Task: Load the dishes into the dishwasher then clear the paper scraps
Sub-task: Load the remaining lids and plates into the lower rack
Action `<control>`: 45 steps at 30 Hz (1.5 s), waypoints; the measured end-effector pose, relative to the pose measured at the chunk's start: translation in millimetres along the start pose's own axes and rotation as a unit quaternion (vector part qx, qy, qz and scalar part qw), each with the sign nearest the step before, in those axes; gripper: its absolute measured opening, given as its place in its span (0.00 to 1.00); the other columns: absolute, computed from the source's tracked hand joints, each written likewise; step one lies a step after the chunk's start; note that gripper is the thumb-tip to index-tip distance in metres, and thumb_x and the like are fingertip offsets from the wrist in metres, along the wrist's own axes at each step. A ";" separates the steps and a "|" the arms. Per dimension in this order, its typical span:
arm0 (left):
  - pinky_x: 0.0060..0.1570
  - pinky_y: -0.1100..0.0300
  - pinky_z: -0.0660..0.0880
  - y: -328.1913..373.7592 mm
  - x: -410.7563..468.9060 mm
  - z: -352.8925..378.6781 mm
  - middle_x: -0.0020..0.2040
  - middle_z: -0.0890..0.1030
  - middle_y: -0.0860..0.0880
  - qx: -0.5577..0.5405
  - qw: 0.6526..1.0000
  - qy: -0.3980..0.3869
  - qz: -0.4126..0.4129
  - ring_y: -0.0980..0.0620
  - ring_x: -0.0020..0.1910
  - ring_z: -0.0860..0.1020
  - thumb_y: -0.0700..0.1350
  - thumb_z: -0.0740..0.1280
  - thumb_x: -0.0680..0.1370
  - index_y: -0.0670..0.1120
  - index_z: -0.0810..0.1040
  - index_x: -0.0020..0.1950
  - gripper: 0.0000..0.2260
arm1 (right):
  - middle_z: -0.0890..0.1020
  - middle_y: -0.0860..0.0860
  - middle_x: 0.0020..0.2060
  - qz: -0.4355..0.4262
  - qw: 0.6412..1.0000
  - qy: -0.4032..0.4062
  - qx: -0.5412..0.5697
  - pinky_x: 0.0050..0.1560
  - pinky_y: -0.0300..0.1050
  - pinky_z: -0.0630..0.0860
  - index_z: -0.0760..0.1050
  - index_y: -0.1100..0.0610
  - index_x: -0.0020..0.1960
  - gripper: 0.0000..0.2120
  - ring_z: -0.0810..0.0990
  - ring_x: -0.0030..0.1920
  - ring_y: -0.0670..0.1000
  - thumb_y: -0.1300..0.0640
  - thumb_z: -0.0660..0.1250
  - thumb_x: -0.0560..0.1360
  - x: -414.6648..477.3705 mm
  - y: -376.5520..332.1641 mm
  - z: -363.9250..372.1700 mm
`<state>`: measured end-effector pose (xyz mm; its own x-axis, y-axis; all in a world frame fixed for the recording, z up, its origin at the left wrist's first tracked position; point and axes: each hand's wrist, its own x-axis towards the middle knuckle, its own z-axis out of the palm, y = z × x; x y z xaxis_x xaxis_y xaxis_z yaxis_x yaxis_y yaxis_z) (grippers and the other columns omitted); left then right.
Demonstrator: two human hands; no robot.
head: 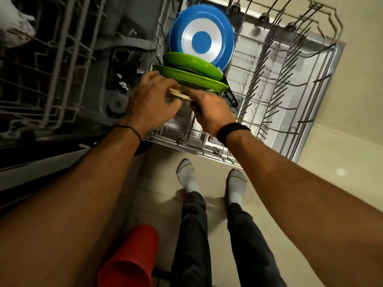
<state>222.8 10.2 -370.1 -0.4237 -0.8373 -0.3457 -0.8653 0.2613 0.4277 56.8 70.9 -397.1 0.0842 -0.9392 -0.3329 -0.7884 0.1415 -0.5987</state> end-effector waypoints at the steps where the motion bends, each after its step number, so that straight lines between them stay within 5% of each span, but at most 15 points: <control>1: 0.68 0.50 0.67 -1.7 0.2 0.3 0.58 0.82 0.47 -0.020 1.000 -0.007 -0.005 0.43 0.71 0.68 0.58 0.61 0.73 0.49 0.82 0.60 0.21 | 0.82 0.52 0.62 -0.004 1.000 -0.024 0.014 0.56 0.51 0.75 0.74 0.51 0.71 0.17 0.79 0.61 0.58 0.55 0.61 0.82 5.8 -1.4 -0.4; 6: 0.67 0.50 0.68 -15.2 2.0 8.3 0.59 0.81 0.46 -0.022 1.000 0.004 -0.012 0.44 0.70 0.70 0.67 0.58 0.76 0.47 0.82 0.56 0.27 | 0.82 0.53 0.60 0.022 0.998 -0.044 0.041 0.59 0.55 0.77 0.75 0.53 0.67 0.20 0.80 0.58 0.56 0.46 0.57 0.81 10.4 -7.3 2.0; 13: 0.63 0.53 0.68 17.3 -24.4 -5.5 0.61 0.79 0.44 -0.065 0.995 0.063 -0.037 0.42 0.65 0.73 0.57 0.64 0.80 0.47 0.81 0.61 0.18 | 0.81 0.53 0.64 0.066 0.994 -0.007 0.084 0.63 0.49 0.74 0.73 0.55 0.71 0.20 0.78 0.64 0.56 0.49 0.63 0.81 -33.4 -14.0 -28.3; 16: 0.59 0.52 0.75 51.2 -49.3 -30.4 0.63 0.78 0.46 -0.116 0.991 0.040 -0.055 0.45 0.61 0.77 0.55 0.64 0.81 0.49 0.79 0.63 0.16 | 0.81 0.52 0.64 0.089 0.989 0.006 0.120 0.56 0.41 0.72 0.73 0.54 0.71 0.19 0.79 0.62 0.54 0.49 0.62 0.83 -66.3 -27.5 -63.8; 22: 0.58 0.59 0.74 135.9 -127.6 -96.6 0.63 0.81 0.49 -0.210 0.972 0.019 -0.104 0.55 0.56 0.79 0.52 0.64 0.84 0.51 0.75 0.71 0.16 | 0.83 0.55 0.58 0.104 0.979 0.013 0.173 0.54 0.44 0.75 0.71 0.52 0.73 0.18 0.82 0.57 0.54 0.48 0.58 0.85 -151.3 -76.2 -151.9; 25: 0.63 0.55 0.75 180.5 -178.2 -134.9 0.65 0.81 0.48 -0.260 0.959 0.031 -0.112 0.55 0.59 0.78 0.52 0.63 0.84 0.51 0.72 0.75 0.19 | 0.84 0.52 0.56 0.112 0.962 0.025 0.246 0.60 0.56 0.79 0.72 0.50 0.71 0.18 0.83 0.56 0.53 0.46 0.57 0.84 -199.6 -104.0 -198.2; 30: 0.60 0.46 0.80 242.1 -255.8 -178.1 0.60 0.84 0.48 -0.365 0.919 0.083 -0.128 0.53 0.54 0.84 0.56 0.62 0.82 0.51 0.73 0.74 0.21 | 0.83 0.51 0.57 0.118 0.929 0.045 0.348 0.57 0.52 0.82 0.72 0.51 0.71 0.16 0.85 0.52 0.46 0.51 0.57 0.86 -277.9 -141.2 -268.4; 36: 0.43 0.61 0.81 277.0 -313.6 -187.3 0.56 0.84 0.46 -0.501 0.836 0.173 -0.145 0.52 0.47 0.85 0.47 0.63 0.85 0.46 0.72 0.75 0.18 | 0.82 0.54 0.59 0.091 0.895 0.050 0.433 0.44 0.44 0.82 0.70 0.54 0.73 0.16 0.84 0.52 0.53 0.54 0.58 0.86 -336.4 -163.5 -296.3; 45: 0.48 0.56 0.83 242.5 -396.9 -216.4 0.56 0.85 0.49 -0.514 0.782 0.310 -0.168 0.51 0.48 0.86 0.44 0.63 0.85 0.49 0.75 0.72 0.15 | 0.82 0.52 0.59 -0.050 0.922 -0.053 0.379 0.49 0.51 0.84 0.71 0.53 0.72 0.16 0.85 0.53 0.55 0.56 0.59 0.85 -335.4 -261.9 -276.4</control>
<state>239.1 302.0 51.5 0.2676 -0.9312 -0.2476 -0.0917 -0.2804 0.9555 66.6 262.4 72.7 0.2239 -0.9290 -0.2946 -0.1241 0.2726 -0.9541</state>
